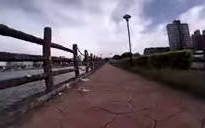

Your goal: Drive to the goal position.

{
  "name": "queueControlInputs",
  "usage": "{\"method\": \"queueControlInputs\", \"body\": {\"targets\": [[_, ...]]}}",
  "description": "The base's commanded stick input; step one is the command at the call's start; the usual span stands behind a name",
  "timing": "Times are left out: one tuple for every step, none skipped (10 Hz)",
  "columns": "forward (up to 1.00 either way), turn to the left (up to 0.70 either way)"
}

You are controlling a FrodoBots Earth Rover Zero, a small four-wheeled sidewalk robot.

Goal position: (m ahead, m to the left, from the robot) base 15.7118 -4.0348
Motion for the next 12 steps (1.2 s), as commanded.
{"method": "queueControlInputs", "body": {"targets": [[0.70,0.11],[0.70,0.11],[0.70,0.11],[0.70,0.11],[0.70,0.11],[0.70,0.11],[0.70,0.11],[0.70,0.11],[0.70,0.11],[0.70,0.11],[0.70,0.11],[0.70,0.11]]}}
